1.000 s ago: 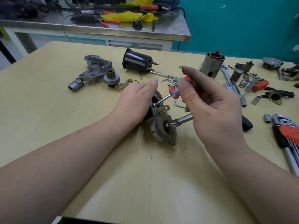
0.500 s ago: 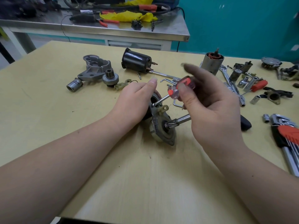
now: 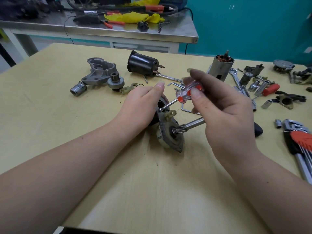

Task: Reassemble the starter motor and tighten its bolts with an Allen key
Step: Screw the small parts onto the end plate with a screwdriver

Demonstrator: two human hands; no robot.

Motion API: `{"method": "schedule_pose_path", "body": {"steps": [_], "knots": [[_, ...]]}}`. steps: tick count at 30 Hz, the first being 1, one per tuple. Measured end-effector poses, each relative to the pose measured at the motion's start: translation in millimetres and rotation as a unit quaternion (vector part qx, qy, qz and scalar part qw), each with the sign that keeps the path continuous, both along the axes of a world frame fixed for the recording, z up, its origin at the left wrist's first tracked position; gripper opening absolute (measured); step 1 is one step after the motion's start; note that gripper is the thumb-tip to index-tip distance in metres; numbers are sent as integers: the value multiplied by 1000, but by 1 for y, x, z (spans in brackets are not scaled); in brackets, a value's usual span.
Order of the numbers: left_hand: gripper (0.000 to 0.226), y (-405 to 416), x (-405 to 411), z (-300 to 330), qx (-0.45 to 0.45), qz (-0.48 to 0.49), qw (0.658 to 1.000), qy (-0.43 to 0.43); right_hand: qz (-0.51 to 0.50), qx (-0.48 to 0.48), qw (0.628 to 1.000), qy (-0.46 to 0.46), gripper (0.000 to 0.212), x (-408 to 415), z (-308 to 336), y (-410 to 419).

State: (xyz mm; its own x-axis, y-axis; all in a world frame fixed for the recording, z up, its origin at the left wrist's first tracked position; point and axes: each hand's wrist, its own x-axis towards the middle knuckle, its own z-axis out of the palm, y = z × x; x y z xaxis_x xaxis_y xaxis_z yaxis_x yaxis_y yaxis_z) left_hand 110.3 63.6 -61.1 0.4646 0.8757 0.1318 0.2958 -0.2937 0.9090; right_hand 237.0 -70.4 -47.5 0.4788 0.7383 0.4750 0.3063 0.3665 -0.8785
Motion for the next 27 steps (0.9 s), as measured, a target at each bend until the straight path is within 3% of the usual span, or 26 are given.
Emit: {"method": "schedule_pose_path", "body": {"steps": [4, 9, 14, 20, 27], "knots": [[50, 0, 0, 0, -7, 0, 1000, -4, -20, 4, 1000, -5, 26, -1, 2, 3], [58, 0, -1, 0, -5, 0, 1000, 4, 11, -2, 1000, -3, 45, 0, 0, 1], [56, 0, 1, -2, 0, 1, 1000, 16, -21, -5, 1000, 13, 25, 1, 2, 2], [50, 2, 1, -1, -3, 6, 1000, 7, -5, 0, 1000, 13, 45, 2, -2, 4], [56, 1, 0, 0, 5, 5, 1000, 12, 8, 8, 1000, 2, 34, 3, -1, 5]]}}
